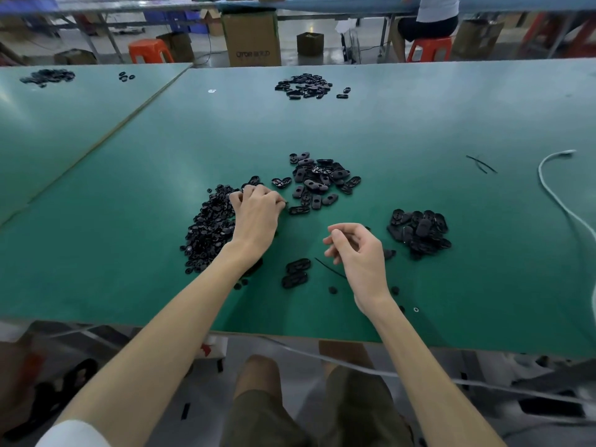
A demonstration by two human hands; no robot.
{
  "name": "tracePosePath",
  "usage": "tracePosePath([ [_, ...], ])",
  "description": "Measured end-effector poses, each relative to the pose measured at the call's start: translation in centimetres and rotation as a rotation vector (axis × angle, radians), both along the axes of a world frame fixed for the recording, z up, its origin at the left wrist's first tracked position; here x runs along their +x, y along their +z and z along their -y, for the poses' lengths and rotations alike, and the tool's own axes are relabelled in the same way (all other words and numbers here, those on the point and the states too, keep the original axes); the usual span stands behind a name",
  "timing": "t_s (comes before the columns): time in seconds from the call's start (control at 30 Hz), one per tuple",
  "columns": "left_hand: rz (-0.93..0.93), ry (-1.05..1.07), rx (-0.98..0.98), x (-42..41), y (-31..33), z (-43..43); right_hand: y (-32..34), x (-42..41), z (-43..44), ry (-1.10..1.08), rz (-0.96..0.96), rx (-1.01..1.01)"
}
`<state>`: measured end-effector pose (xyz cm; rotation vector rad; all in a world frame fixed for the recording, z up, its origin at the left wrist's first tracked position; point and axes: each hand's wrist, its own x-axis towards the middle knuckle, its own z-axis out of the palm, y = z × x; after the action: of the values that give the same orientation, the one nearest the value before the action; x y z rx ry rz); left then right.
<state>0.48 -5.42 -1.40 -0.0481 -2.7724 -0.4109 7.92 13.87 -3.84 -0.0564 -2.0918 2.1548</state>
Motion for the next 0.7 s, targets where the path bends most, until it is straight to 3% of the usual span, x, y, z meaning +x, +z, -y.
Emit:
tracePosePath([
  [0.07,-0.011,-0.014,0.142,0.7,0.5,-0.2,-0.1,0.0,0.0,0.000,0.000,-0.005],
  [0.2,0.139,-0.174,0.571,2.0,1.9,-1.0,-0.2,-0.1,-0.1,0.001,-0.001,-0.034],
  [0.33,0.231,-0.277,0.713,3.4,2.0,-1.6,-0.1,-0.1,-0.1,0.015,-0.019,-0.044],
  [0.57,0.276,-0.392,0.733,4.0,1.7,-1.2,-0.3,-0.2,-0.2,0.014,-0.016,-0.030],
  [0.7,0.200,-0.276,0.514,3.7,2.0,0.4,-0.4,-0.2,-0.2,0.008,-0.012,-0.025],
])
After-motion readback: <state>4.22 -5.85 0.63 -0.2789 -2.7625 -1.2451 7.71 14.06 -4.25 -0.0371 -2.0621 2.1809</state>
